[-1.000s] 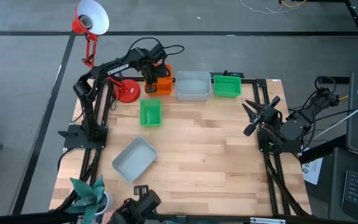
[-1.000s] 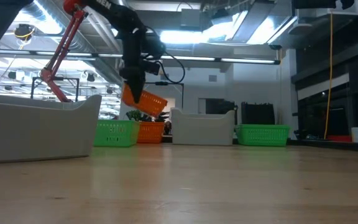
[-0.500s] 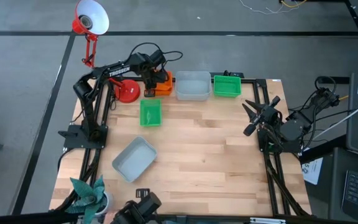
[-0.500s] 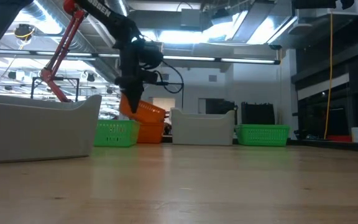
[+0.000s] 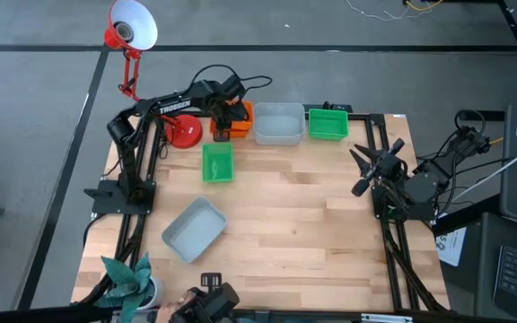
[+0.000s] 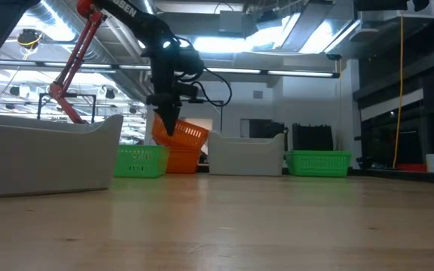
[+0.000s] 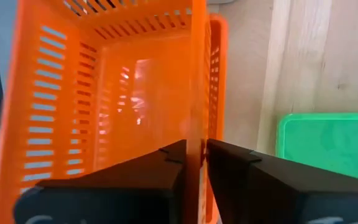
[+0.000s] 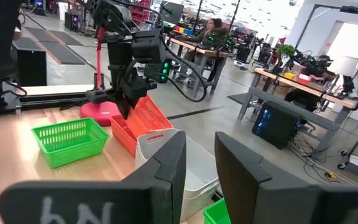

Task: Stack baskets by color
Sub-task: Stack the bottom orange bin on the top stacked orange bin, then move the left green bin to the top center of the table

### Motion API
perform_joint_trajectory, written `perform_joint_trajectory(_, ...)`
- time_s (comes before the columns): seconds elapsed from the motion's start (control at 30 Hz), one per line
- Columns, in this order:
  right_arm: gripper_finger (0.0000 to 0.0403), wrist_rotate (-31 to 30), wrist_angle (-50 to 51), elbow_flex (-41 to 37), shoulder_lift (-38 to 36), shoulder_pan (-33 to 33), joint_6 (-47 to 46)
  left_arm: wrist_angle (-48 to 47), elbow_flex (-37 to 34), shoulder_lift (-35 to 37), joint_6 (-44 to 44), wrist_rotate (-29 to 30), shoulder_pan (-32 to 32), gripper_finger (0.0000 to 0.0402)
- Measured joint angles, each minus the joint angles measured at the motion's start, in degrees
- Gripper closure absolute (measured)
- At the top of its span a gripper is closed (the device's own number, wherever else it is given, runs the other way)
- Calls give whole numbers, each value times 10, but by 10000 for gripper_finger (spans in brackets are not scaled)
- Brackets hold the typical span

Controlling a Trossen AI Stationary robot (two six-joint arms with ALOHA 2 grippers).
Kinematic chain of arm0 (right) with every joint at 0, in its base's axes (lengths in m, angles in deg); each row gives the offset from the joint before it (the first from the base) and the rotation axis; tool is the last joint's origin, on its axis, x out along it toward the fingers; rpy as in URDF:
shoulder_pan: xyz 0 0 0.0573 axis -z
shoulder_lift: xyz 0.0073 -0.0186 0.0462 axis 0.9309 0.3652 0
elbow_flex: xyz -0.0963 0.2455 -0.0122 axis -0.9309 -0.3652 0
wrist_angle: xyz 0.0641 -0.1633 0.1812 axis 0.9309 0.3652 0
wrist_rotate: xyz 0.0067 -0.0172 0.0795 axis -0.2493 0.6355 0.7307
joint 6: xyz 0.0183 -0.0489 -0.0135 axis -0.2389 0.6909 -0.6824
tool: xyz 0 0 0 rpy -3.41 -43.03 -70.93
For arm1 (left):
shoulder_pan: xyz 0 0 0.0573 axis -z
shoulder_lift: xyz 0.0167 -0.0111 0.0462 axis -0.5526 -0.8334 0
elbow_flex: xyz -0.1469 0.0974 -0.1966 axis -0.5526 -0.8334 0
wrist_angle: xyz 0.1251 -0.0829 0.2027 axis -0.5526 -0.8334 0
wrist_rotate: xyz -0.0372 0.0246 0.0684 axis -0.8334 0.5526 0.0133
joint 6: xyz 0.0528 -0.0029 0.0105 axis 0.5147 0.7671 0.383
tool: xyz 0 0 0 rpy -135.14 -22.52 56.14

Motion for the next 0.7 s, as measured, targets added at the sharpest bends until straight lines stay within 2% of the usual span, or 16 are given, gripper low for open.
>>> perform_joint_trajectory(0.2,317,34,16,0,0,0,-12,2,0,1,-19,1,-1,331)
perform_joint_trajectory(0.47,317,37,29,0,0,0,-31,0,1,2,-43,20,5,322)
perform_joint_trajectory(0.7,317,36,29,0,0,0,-30,-92,42,27,-119,23,42,321)
